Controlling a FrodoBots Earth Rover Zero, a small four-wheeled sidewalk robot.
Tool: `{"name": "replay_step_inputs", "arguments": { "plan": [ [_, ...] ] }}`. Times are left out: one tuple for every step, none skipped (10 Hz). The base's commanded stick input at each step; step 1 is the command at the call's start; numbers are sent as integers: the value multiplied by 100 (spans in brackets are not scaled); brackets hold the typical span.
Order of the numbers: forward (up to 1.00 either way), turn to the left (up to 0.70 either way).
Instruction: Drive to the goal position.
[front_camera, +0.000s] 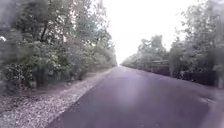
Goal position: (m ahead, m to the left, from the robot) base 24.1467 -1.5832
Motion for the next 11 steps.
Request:
{"name": "replay_step_inputs", "arguments": {
  "plan": [
    [100,0],
    [100,0],
    [100,0],
    [100,-7],
    [100,-38],
    [100,-38],
    [100,-38],
    [100,-39],
    [100,-37],
    [100,-34],
    [100,-10]
  ]
}}
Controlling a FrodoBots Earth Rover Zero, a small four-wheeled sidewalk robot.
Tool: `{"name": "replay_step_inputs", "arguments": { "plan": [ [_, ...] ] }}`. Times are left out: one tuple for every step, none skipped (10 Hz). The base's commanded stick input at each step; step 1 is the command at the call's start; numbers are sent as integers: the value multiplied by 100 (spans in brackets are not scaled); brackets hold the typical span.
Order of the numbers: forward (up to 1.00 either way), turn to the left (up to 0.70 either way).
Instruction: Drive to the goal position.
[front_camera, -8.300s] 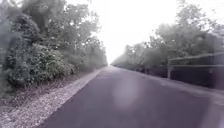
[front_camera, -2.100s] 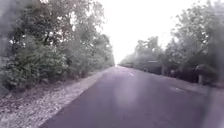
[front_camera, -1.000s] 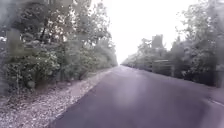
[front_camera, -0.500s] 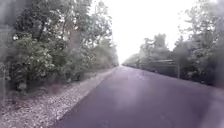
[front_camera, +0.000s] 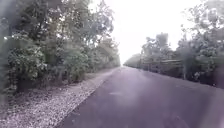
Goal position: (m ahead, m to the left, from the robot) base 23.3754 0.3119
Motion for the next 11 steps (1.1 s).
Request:
{"name": "replay_step_inputs", "arguments": {
  "plan": [
    [100,0],
    [100,0],
    [100,0],
    [100,0],
    [100,0],
    [100,0],
    [100,0],
    [100,0],
    [100,0],
    [100,0],
    [100,0]
  ]
}}
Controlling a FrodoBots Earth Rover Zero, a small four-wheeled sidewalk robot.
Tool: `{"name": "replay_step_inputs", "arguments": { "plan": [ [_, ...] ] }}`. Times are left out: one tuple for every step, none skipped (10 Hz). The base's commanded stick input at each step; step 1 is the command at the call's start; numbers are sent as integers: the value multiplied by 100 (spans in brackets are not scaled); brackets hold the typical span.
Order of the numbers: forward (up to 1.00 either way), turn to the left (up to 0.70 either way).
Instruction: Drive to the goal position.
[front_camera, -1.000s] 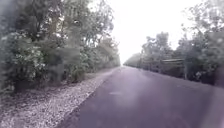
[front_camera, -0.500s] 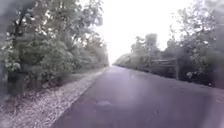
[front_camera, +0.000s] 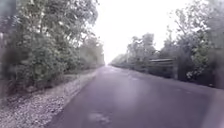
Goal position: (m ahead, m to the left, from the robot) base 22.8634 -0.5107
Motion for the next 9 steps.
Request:
{"name": "replay_step_inputs", "arguments": {
  "plan": [
    [100,0],
    [100,0],
    [100,0],
    [100,0],
    [100,0],
    [100,0],
    [100,0],
    [100,0],
    [100,0]
  ]
}}
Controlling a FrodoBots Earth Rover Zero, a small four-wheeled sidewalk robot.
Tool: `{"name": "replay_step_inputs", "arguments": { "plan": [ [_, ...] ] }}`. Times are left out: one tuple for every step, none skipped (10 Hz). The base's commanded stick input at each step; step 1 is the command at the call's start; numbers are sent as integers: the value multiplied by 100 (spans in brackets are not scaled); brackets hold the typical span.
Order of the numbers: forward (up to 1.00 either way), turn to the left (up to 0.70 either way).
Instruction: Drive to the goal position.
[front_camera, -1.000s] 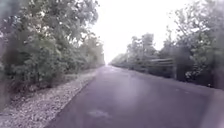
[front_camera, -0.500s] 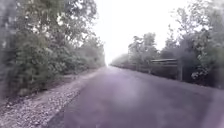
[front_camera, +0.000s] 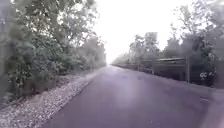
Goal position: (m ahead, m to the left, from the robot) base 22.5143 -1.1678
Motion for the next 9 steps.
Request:
{"name": "replay_step_inputs", "arguments": {
  "plan": [
    [100,0],
    [100,0],
    [100,0],
    [100,0],
    [100,0],
    [100,0],
    [100,0],
    [100,0],
    [100,0]
  ]
}}
